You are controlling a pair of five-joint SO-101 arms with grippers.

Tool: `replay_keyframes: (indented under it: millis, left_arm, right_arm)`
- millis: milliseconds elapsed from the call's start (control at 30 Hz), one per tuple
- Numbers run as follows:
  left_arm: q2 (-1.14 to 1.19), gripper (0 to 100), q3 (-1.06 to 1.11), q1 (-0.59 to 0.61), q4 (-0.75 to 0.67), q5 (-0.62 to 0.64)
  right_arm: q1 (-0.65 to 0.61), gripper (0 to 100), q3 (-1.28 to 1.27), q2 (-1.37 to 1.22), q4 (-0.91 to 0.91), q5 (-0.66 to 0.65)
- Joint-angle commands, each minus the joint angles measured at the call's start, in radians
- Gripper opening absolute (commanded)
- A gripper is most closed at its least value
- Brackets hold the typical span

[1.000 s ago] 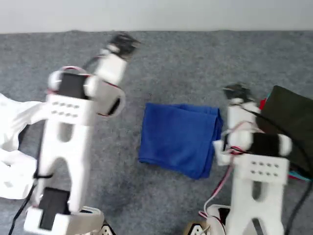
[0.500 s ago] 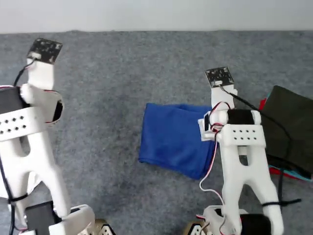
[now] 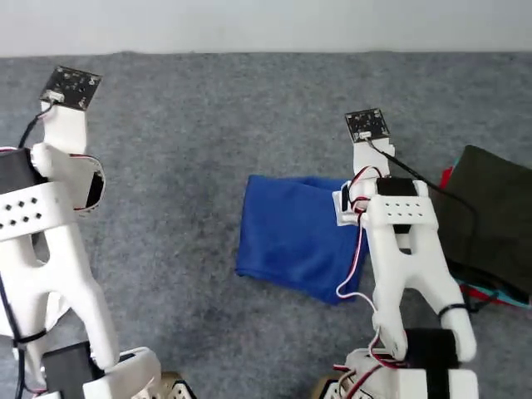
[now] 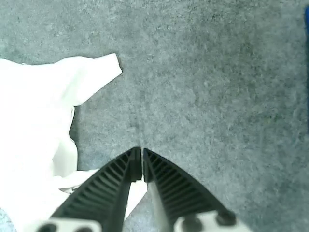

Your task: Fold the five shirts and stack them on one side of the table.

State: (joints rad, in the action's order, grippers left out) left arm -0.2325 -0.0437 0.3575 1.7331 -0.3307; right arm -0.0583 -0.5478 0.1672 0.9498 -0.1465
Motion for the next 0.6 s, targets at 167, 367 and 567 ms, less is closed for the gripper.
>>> replay_keyframes:
  millis: [167, 367, 567]
  left_arm:
    - [-0.037, 1, 0.07, 0.005, 0.003, -0.005]
    - [-0.037, 1, 0.07, 0.005, 0.003, -0.005]
    - [-0.037, 1, 0.07, 0.005, 0.003, -0.005]
  right_arm:
    - [0.001, 12.8, 0.057, -0.084, -0.07, 0.011]
    - [-0.004, 0.6, 0.069, -0.096, -0.065, 0.0]
    - [0.002, 1.0, 0.13, -0.091, -0.044, -0.054]
